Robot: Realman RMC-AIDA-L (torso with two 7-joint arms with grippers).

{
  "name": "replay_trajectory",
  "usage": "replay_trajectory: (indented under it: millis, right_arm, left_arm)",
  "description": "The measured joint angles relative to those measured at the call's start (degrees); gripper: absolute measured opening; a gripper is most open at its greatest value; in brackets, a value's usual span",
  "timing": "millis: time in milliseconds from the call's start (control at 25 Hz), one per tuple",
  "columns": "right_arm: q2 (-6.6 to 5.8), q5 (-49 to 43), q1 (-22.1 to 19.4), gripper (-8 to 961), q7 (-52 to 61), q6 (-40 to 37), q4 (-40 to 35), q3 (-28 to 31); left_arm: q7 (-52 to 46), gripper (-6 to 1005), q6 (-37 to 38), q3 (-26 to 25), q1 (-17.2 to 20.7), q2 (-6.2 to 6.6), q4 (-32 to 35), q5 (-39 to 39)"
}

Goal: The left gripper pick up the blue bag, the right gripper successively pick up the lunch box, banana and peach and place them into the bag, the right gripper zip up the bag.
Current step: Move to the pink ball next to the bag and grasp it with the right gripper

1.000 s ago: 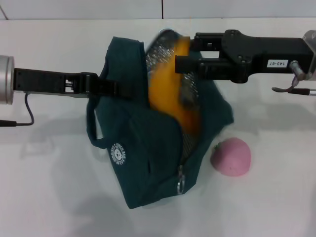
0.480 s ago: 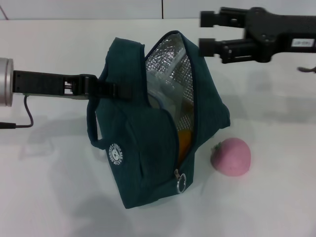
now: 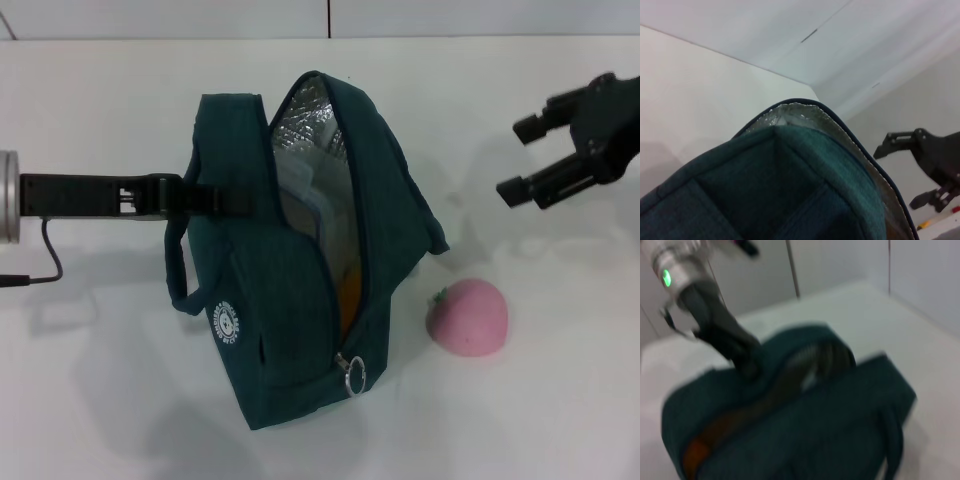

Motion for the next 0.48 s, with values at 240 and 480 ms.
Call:
replay_trajectory:
  millis: [240,480]
  right_arm:
    - [1.67,-12.18,4.48,880,5.68,-4.11,-0.39,-3.38]
    - [3.52,-18.61,7.63,877,7.78,-1.4,3.87,-10.4]
  left_arm:
    - [2.28,39,-0.03,-1.82,0.27,-0.07,-1.48,0.1]
    - [2.78,39,-0.03,-1.88,0.18,-0.12,-1.56,-0.04]
